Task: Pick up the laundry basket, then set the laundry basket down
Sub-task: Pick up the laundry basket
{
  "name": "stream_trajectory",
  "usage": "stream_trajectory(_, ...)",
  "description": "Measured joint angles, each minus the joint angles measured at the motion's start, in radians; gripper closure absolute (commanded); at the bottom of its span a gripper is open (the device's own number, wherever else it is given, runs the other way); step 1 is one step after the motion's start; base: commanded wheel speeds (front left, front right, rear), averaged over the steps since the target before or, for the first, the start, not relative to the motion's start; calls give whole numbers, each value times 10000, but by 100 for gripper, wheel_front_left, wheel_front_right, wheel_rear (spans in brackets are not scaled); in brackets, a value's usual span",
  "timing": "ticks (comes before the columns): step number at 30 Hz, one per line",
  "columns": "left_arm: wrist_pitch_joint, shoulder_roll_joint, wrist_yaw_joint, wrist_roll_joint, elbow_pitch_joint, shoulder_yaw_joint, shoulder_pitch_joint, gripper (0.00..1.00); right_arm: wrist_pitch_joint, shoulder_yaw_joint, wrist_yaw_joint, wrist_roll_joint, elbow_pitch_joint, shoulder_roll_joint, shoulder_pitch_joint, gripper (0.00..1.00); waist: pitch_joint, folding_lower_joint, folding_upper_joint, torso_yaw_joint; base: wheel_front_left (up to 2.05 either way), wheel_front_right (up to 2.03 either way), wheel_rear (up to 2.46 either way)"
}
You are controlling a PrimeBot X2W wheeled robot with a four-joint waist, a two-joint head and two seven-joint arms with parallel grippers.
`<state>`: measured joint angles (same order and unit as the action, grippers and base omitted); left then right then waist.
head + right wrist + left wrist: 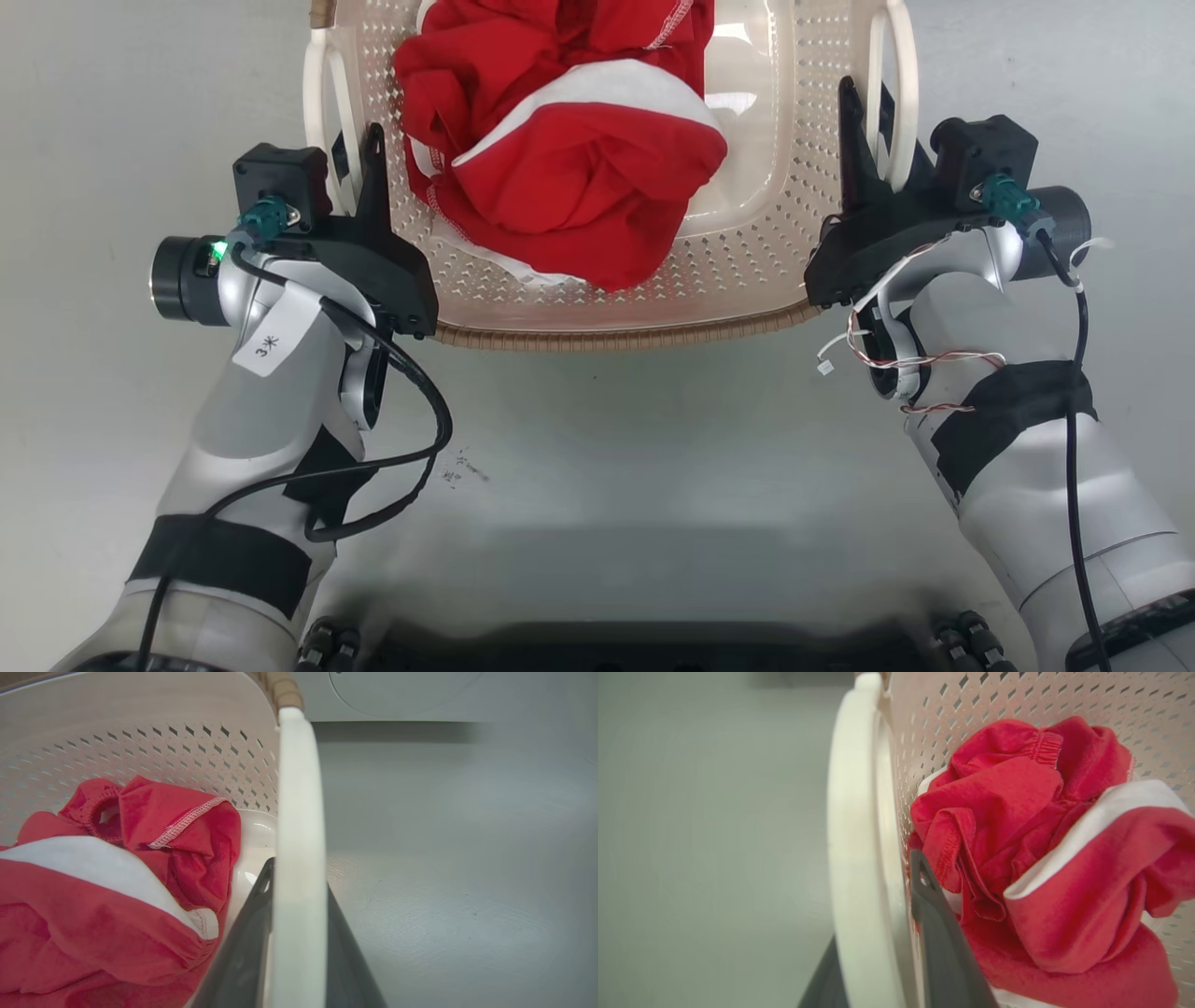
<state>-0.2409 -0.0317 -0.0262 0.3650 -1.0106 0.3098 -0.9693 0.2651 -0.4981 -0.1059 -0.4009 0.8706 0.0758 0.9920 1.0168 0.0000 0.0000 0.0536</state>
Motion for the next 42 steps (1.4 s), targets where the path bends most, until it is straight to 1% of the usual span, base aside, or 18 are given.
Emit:
stream_trajectory(12, 0, 31, -8, 244, -441, 395, -7, 100, -10, -263, -100, -616, 385, -8, -248, 100, -433, 2, 0, -52, 0, 0, 0)
stream_trajectory(21, -6, 77, -13, 606, -792, 667, 252, 100, -12, -460, -132, -1035, 767, -73, -731, 100, -1076, 2, 0, -81, 0, 0, 0)
stream_trajectory(29, -31, 134, -12, 865, -1147, 953, 880, 100, -58, -844, -142, -1388, 1271, -155, -1248, 100, -1939, 1, 0, -134, 0, 0, 0)
stream_trajectory(35, -31, 169, 2, 1294, -1377, 1214, 1499, 100, -104, -1267, -142, -1806, 1557, -219, -1762, 100, -2729, -1, 0, -173, 0, 0, 0)
stream_trajectory(42, 161, 169, 25, 1659, -1528, 1616, 2252, 100, -591, -1816, -142, -2454, 1678, -242, -2574, 100, -3721, -2, -1, -213, 0, 0, 0)
